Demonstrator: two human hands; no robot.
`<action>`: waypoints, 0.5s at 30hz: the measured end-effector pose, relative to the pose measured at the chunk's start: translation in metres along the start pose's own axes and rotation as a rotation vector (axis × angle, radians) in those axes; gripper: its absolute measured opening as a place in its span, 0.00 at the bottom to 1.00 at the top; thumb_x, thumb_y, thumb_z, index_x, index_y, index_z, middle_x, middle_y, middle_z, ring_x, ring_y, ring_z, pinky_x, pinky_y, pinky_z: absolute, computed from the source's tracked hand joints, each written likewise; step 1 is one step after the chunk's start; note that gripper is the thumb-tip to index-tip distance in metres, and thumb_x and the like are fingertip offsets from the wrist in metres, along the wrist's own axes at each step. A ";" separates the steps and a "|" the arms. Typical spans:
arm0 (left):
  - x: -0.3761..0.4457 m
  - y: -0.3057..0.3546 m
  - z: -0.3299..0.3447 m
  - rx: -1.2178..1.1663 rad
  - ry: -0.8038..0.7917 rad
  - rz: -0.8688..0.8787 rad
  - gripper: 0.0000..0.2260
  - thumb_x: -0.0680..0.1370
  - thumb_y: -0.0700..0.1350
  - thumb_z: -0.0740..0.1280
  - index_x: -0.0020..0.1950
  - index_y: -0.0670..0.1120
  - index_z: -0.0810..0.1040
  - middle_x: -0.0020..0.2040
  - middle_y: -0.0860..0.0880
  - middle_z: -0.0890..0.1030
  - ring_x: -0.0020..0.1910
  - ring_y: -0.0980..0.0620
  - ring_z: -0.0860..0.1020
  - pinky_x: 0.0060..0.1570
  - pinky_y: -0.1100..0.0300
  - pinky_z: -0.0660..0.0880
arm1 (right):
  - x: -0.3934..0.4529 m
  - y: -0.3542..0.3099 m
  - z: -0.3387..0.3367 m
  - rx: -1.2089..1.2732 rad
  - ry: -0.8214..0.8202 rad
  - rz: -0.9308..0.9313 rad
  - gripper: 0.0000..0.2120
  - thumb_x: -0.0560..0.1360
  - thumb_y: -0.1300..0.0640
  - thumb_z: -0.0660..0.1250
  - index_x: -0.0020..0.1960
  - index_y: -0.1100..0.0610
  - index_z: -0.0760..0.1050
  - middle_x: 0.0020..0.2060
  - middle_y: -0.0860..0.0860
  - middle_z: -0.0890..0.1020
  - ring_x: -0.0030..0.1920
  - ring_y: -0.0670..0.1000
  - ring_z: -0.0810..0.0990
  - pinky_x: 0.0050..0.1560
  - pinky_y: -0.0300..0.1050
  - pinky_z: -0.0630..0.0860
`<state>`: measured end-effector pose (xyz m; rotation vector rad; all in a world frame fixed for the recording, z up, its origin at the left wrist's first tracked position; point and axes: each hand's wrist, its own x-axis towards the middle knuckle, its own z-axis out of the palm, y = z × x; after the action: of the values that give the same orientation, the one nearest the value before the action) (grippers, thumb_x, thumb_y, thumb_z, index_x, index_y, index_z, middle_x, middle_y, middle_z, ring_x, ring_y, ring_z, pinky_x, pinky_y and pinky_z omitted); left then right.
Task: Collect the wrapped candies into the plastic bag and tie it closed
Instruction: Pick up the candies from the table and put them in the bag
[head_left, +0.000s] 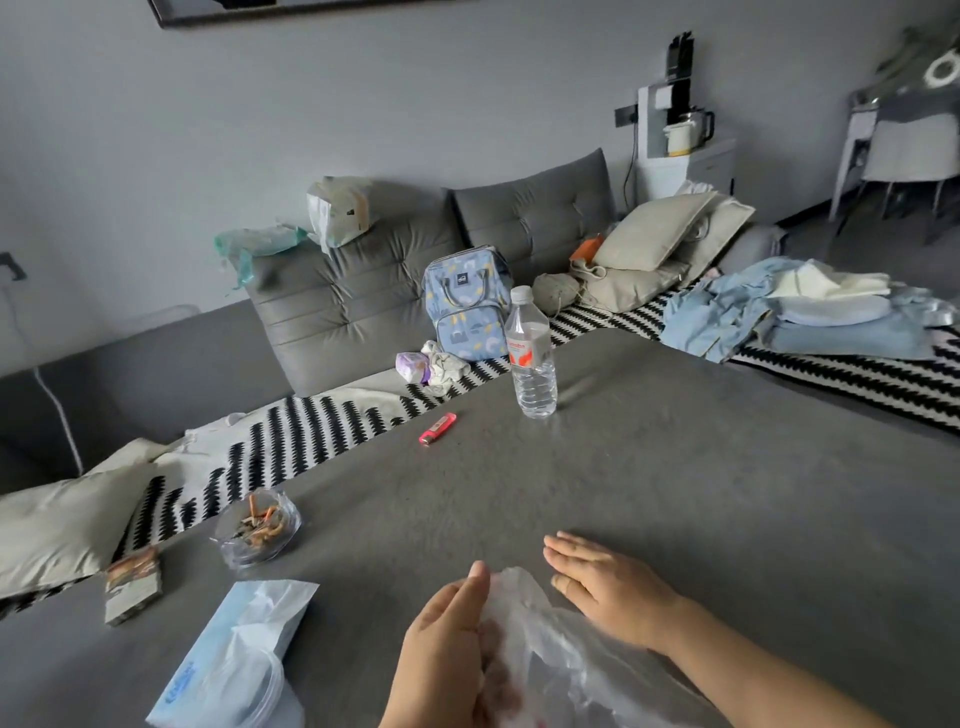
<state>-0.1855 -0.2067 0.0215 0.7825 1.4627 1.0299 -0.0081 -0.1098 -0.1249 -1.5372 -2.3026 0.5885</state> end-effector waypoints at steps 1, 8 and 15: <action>-0.007 -0.002 0.003 -0.009 -0.013 -0.014 0.13 0.76 0.46 0.67 0.34 0.40 0.79 0.23 0.47 0.70 0.26 0.49 0.66 0.23 0.63 0.64 | -0.014 0.000 -0.001 0.014 0.002 0.033 0.47 0.65 0.29 0.33 0.74 0.53 0.58 0.76 0.45 0.57 0.72 0.36 0.47 0.74 0.33 0.44; -0.040 -0.023 0.009 -0.130 -0.093 -0.112 0.13 0.76 0.49 0.66 0.35 0.42 0.77 0.24 0.47 0.65 0.24 0.51 0.62 0.27 0.64 0.59 | -0.066 -0.009 -0.023 0.845 0.378 0.403 0.08 0.78 0.59 0.63 0.44 0.54 0.80 0.43 0.49 0.83 0.50 0.50 0.78 0.51 0.40 0.73; -0.046 -0.028 0.006 -0.160 -0.104 -0.102 0.12 0.76 0.50 0.66 0.39 0.42 0.77 0.24 0.47 0.63 0.21 0.52 0.60 0.25 0.66 0.59 | -0.067 0.013 -0.014 -0.017 0.485 0.296 0.19 0.71 0.42 0.59 0.42 0.56 0.78 0.39 0.54 0.81 0.42 0.58 0.80 0.41 0.50 0.77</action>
<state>-0.1701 -0.2579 0.0143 0.6309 1.3005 1.0006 0.0338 -0.1647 -0.1214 -1.8066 -1.7409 0.2241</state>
